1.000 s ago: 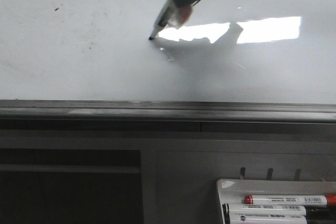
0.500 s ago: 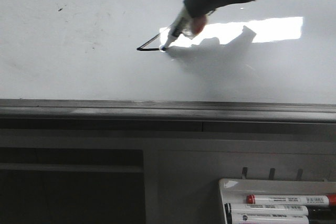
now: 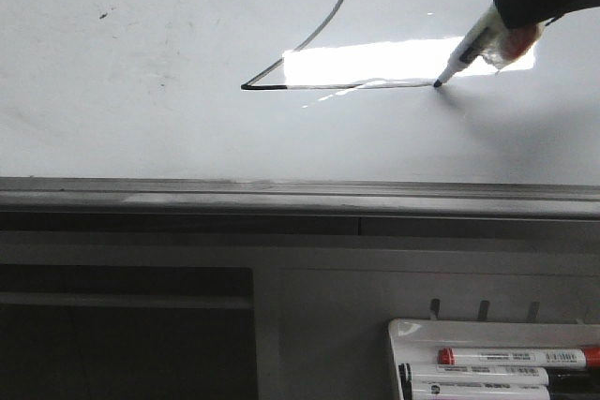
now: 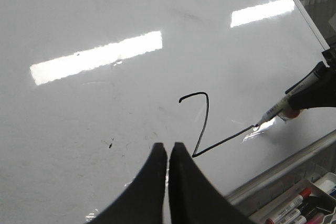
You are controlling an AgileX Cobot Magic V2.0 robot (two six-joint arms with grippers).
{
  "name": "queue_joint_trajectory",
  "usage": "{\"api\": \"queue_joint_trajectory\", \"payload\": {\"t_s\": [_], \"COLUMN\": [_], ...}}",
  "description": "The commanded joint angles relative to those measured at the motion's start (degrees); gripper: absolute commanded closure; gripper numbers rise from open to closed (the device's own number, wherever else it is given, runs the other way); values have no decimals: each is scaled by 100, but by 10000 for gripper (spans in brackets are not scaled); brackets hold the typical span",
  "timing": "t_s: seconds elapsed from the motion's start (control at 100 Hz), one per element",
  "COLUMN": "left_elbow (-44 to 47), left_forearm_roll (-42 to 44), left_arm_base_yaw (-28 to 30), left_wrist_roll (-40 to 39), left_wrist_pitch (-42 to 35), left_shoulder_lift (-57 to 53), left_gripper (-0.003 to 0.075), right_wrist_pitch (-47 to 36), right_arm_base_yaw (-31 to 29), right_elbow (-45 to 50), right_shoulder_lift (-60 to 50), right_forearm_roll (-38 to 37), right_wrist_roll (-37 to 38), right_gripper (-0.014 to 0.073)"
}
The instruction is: Write number 2 on whiteboard
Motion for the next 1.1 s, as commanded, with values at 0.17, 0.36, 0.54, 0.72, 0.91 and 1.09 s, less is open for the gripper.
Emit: {"api": "queue_joint_trajectory", "payload": {"t_s": [0.17, 0.36, 0.54, 0.72, 0.91, 1.09], "left_elbow": [-281, -888, -1526, -2063, -2418, -2657], "left_forearm_roll": [-244, -928, -2294, -3206, -3654, -3730], "left_arm_base_yaw": [13, 13, 13, 13, 13, 13], "left_wrist_roll": [-37, 888, 2525, 3478, 3624, 3977], "left_wrist_pitch": [-392, 460, 1191, 2334, 3052, 3197], "left_shoulder_lift": [162, 767, 1525, 2193, 2705, 3081], "left_gripper": [356, 316, 339, 401, 408, 403], "right_wrist_pitch": [748, 507, -195, -557, -337, -48], "right_arm_base_yaw": [1143, 2189, 2890, 3092, 3092, 3167], "right_elbow": [-573, -734, -764, -779, -1045, -1178], "right_shoulder_lift": [-804, -868, -565, -450, -450, -446], "right_forearm_roll": [99, 104, 104, 104, 104, 104], "right_wrist_roll": [-78, -78, -89, -89, -89, -111], "right_gripper": [654, 654, 654, 654, 654, 654]}}
